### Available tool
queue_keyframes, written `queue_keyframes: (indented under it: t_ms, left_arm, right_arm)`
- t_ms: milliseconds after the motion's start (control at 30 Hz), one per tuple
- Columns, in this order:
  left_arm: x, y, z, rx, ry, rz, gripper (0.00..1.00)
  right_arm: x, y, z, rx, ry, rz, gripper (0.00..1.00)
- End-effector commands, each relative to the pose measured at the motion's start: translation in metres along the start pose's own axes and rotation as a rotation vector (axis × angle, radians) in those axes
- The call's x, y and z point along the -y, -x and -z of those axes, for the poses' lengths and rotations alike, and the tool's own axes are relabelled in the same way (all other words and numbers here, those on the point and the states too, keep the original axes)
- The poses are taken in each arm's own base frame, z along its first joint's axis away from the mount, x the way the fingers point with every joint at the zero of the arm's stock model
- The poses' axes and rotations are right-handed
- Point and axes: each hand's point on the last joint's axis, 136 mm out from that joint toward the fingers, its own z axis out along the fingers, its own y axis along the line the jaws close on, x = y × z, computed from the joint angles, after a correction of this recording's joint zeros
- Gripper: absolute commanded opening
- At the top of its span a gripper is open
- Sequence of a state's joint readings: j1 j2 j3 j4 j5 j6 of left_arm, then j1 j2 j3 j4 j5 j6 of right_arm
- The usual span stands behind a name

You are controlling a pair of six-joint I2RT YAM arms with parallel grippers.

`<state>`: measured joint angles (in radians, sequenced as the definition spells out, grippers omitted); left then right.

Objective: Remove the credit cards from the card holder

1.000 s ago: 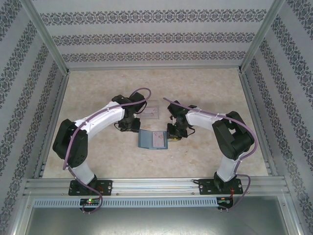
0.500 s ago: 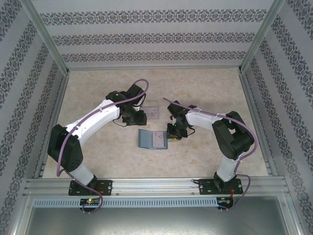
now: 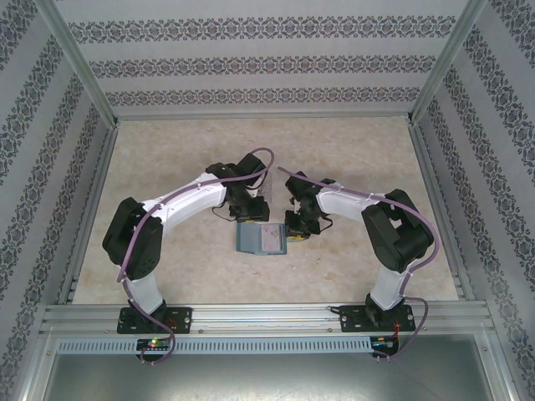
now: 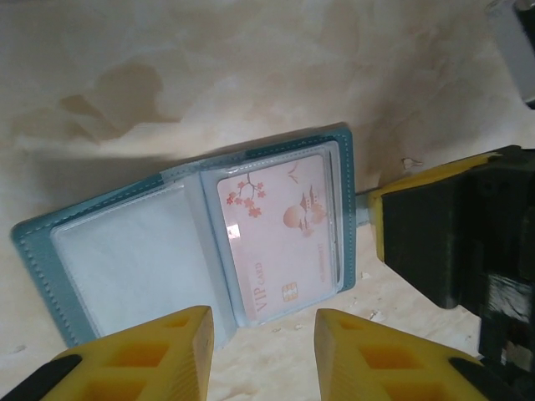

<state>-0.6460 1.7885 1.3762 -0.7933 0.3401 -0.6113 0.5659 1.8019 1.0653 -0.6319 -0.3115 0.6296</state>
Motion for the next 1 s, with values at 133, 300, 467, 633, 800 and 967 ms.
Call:
queue_keyframes:
  t_ms: [133, 300, 467, 633, 800, 967]
  left_arm:
    - [-0.006, -0.009, -0.031, -0.047, -0.009, 0.032, 0.36]
    - [-0.013, -0.014, -0.045, -0.074, 0.006, 0.038, 0.35]
    - [-0.017, -0.017, -0.054, -0.091, 0.010, 0.043, 0.34]
    - [-0.015, -0.019, -0.059, -0.105, -0.009, 0.049, 0.32]
    - [-0.013, -0.017, -0.058, -0.100, -0.015, 0.050, 0.29]
    - [-0.016, -0.018, -0.060, -0.103, -0.001, 0.054, 0.25]
  right_arm:
    - [0.000, -0.003, -0.011, -0.021, -0.023, 0.019, 0.20]
    - [-0.002, -0.002, -0.009, -0.017, -0.019, 0.020, 0.19]
    - [-0.004, -0.001, -0.007, -0.008, -0.012, 0.023, 0.19]
    - [-0.004, -0.002, -0.007, -0.011, -0.012, 0.023, 0.19]
    - [-0.006, -0.002, -0.003, -0.005, -0.007, 0.024, 0.19]
    - [-0.009, -0.001, 0.002, 0.012, 0.005, 0.021, 0.19]
